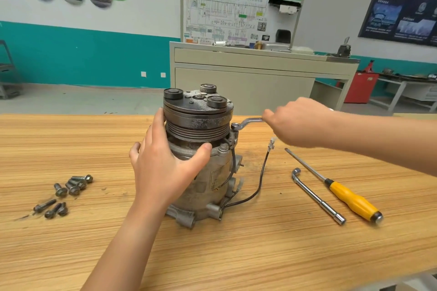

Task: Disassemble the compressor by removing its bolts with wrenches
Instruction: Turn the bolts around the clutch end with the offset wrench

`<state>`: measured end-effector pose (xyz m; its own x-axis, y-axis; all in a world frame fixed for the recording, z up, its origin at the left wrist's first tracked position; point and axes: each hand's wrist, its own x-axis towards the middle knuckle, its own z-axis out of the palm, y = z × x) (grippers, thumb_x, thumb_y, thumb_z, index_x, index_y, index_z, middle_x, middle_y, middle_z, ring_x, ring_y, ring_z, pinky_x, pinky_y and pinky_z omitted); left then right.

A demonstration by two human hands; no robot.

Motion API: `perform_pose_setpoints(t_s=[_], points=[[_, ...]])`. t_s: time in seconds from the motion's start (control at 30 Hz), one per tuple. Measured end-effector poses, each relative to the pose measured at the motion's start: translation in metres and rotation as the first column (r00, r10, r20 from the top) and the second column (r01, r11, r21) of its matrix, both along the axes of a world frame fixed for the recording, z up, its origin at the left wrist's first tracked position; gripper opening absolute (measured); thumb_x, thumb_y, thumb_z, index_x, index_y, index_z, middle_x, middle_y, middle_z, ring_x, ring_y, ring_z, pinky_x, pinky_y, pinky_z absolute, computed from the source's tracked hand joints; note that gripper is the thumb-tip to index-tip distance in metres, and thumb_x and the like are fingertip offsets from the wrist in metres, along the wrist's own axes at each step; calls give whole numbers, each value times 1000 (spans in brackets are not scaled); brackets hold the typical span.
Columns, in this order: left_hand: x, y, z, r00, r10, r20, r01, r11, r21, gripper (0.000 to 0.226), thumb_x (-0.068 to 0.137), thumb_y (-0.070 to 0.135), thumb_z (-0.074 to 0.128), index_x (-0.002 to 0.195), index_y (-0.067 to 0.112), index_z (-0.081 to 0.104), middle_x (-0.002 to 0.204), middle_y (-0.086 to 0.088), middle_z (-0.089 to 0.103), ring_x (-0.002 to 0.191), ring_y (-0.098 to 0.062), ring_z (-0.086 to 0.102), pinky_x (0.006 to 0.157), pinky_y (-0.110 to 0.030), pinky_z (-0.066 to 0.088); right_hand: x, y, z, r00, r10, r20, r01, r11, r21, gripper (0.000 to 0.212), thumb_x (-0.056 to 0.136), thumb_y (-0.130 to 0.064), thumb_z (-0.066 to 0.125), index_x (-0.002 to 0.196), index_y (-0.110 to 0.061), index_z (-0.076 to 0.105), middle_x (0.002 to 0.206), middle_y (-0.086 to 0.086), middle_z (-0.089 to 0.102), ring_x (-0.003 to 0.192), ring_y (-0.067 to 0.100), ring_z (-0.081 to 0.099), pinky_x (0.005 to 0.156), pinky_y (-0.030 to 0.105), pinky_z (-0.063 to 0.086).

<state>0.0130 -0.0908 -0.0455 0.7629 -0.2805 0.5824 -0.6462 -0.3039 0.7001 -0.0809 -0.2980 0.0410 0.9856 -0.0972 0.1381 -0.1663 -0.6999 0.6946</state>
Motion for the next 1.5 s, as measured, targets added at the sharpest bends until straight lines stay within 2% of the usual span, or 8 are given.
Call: perform_pose_setpoints(t_s=[0.1, 0.23, 0.43, 0.53, 0.7, 0.93, 1.3, 1.5], points=[[0, 0, -1, 1000, 5, 2, -5, 1000, 5, 102, 54, 73, 39, 144, 26, 27, 138, 11, 46, 129, -11, 40, 112, -46, 16, 31, -17, -4, 993, 110, 43, -112, 993, 42, 18, 91, -2, 38, 105, -7, 46, 81, 4, 58, 73, 23, 56, 78, 35, 47], [-2, -1, 0, 1000, 8, 2, -8, 1000, -8, 101, 55, 72, 40, 144, 25, 27, 139, 11, 45, 129, -10, 39, 113, -46, 16, 67, -31, -16, 938, 316, 145, -324, 945, 37, 29, 89, 8, 38, 113, 3, 54, 108, 18, 63, 101, 30, 59, 110, 46, 23], [-3, 1, 1, 1000, -11, -13, 11, 1000, 1, 100, 55, 73, 40, 143, 27, 28, 138, 11, 47, 129, -11, 40, 112, -47, 19, 53, -18, -13, 868, 184, 461, -358, 876, 324, 31, 97, -7, 37, 124, -5, 52, 109, 13, 64, 96, 31, 59, 78, 42, 46], [-3, 2, 0, 1000, -6, -15, 6, 1000, -12, 100, 54, 73, 40, 142, 28, 29, 136, 11, 50, 129, -11, 41, 111, -45, 20, 15, -6, -12, 737, 22, 676, -472, 733, 490, 39, 98, -14, 38, 136, -7, 39, 72, 13, 60, 63, 31, 55, 57, 36, 39], [-3, 0, -1, 1000, 16, -13, -16, 1000, -23, 102, 53, 73, 39, 144, 26, 28, 138, 9, 49, 129, -13, 40, 112, -43, 20, -32, 21, -14, 947, -50, 316, -141, 823, 551, 41, 96, -19, 34, 136, -28, 34, 57, -5, 44, 49, 12, 44, 42, 26, 30], [-2, -2, -2, 1000, 12, -16, -13, 1000, -22, 102, 54, 74, 38, 144, 27, 26, 139, 9, 47, 129, -12, 41, 110, -41, 18, -22, 42, -9, 975, -178, 135, 122, 931, 345, 33, 88, -4, 36, 117, -15, 47, 62, -3, 36, 52, 11, 32, 41, 25, 23], [-2, -2, -4, 1000, 31, 0, -31, 999, -32, 103, 54, 73, 38, 145, 26, 26, 139, 10, 45, 129, -11, 40, 107, -37, 18, -24, 44, 0, 998, -41, 38, 38, 996, 85, 17, 92, -29, 32, 88, -12, 35, 54, -2, 31, 44, 14, 28, 40, 23, 21], [-2, -2, -4, 999, 40, 18, -40, 999, -22, 102, 55, 73, 37, 144, 24, 28, 139, 10, 45, 129, -9, 38, 107, -38, 18, 11, -1, 8, 998, -6, -56, 2, 998, -69, 15, 93, -8, 35, 103, -9, 46, 56, -4, 34, 46, 15, 36, 42, 25, 26]])
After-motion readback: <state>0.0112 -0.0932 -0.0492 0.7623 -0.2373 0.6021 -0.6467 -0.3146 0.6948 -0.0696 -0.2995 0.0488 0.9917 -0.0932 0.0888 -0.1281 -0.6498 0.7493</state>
